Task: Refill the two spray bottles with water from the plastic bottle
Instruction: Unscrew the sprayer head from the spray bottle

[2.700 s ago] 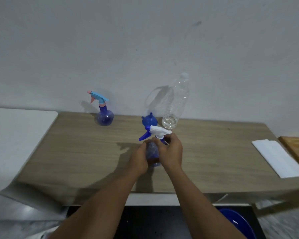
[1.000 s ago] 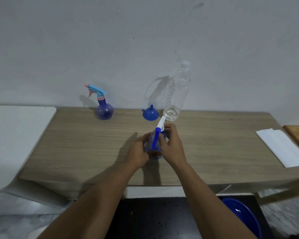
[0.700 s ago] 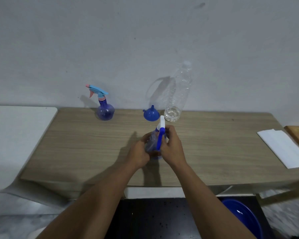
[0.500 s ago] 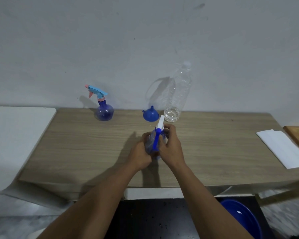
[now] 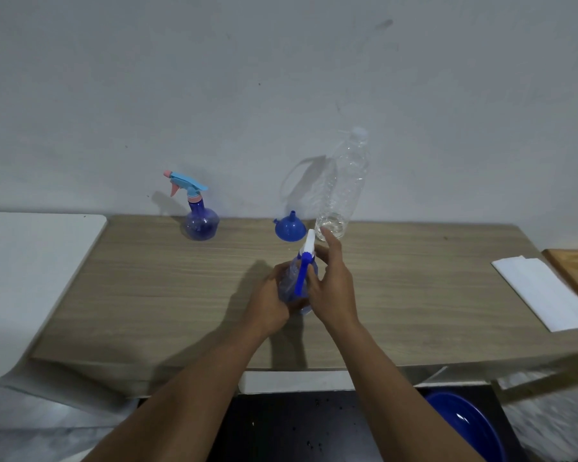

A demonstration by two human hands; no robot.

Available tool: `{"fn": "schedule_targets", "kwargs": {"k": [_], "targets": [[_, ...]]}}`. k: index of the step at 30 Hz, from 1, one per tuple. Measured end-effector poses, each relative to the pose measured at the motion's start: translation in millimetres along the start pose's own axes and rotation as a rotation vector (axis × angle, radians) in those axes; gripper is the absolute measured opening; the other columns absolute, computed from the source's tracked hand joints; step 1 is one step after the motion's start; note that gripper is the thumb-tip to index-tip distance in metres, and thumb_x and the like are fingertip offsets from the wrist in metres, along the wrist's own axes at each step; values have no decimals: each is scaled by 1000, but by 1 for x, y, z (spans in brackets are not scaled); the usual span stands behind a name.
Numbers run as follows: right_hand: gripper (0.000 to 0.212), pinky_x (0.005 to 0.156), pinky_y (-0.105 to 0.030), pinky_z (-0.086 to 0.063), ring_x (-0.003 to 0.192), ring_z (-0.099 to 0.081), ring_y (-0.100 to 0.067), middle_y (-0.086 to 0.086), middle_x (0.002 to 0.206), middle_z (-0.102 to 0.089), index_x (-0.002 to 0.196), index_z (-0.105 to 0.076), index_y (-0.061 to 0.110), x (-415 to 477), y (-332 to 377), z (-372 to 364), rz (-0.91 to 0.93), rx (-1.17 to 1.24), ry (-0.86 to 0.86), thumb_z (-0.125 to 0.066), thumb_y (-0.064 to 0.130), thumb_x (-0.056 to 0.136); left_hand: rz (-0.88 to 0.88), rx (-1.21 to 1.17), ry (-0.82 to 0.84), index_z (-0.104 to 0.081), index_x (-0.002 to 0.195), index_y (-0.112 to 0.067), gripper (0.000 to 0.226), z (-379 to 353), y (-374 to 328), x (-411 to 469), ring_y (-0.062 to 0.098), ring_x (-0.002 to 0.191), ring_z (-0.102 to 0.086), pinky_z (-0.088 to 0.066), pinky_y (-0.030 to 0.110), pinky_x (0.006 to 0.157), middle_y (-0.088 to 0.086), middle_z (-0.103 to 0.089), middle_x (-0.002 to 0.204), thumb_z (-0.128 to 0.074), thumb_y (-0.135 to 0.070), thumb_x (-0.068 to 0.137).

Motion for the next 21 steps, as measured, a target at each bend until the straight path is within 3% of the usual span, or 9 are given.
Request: {"fn": "schedule_targets", "kwargs": {"k": [2,4,6,8,10,11,13,17,21], "targets": [[56,79,-5,-44,105,-64,-6,9,122,-65,146,-41,35,2,4,2,54,-45,-11,-62,16,98,18,-12,-13,-59,102,-39,33,-1,2,-1,15,94,-68,-59,28,80,-12,-69,98,-74,-15,87],[54,82,-9,-46,106,-64,-8,5,122,-67,143,-47,33,5,9,5,80,-67,-36,-61,11,96,29,-4,11,-59,113,-25,36,-1,0,-4,14,97,-67,-56,18,79,-6,-68,102,-77,-15,84],[55,87,-22,-52,107,-64,-9,6,121,-68,143,-48,32,10,17,9,94,-72,-62,-63,11,95,30,-20,30,-55,127,-16,57,0,3,-5,15,106,-64,-52,20,88,0,-66,118,-82,-21,76],[54,86,-30,-54,104,-65,-11,4,119,-69,143,-47,32,16,27,16,108,-64,-72,-63,13,95,-7,11,23,-52,131,-17,56,3,1,-7,12,109,-58,-47,20,89,-9,-60,121,-79,-19,82],[53,82,-20,-52,99,-64,-8,3,115,-69,144,-46,33,24,40,24,123,-53,-76,-64,17,96,-71,82,6,-58,119,-21,41,5,0,-11,18,111,-60,-52,29,86,-9,-67,112,-75,-8,84],[53,79,-10,-47,97,-62,-6,3,113,-69,144,-45,33,28,47,29,134,-64,-79,-63,18,97,-92,154,-36,-59,115,-27,45,7,1,-9,17,108,-62,-54,29,84,-7,-68,111,-80,-12,78],[53,73,-3,-40,95,-60,-4,5,112,-68,146,-43,32,37,61,39,158,-108,-88,-62,21,98,-152,136,-35,-55,120,-33,64,5,0,-7,6,105,-64,-52,21,85,-13,-66,116,-85,-37,64],[53,76,-20,-43,93,-60,-9,6,112,-67,149,-41,29,47,89,61,215,-166,-111,-60,27,99,-108,45,12,-53,125,-36,70,4,-1,-3,10,108,-65,-52,38,96,-10,-67,118,-80,-44,61],[52,79,-21,-42,95,-60,-7,7,114,-66,149,-40,26,54,98,83,205,-197,-180,-57,29,100,-100,39,11,-50,132,-34,81,7,10,2,11,110,-64,-52,44,96,-11,-65,122,-89,-42,61]]}}
Point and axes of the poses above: each hand's wrist, its own x-axis towards the middle knuckle, its own z-axis out of the back of the hand, y = z × x, the point moved 3 cm from there along x, towards the middle knuckle
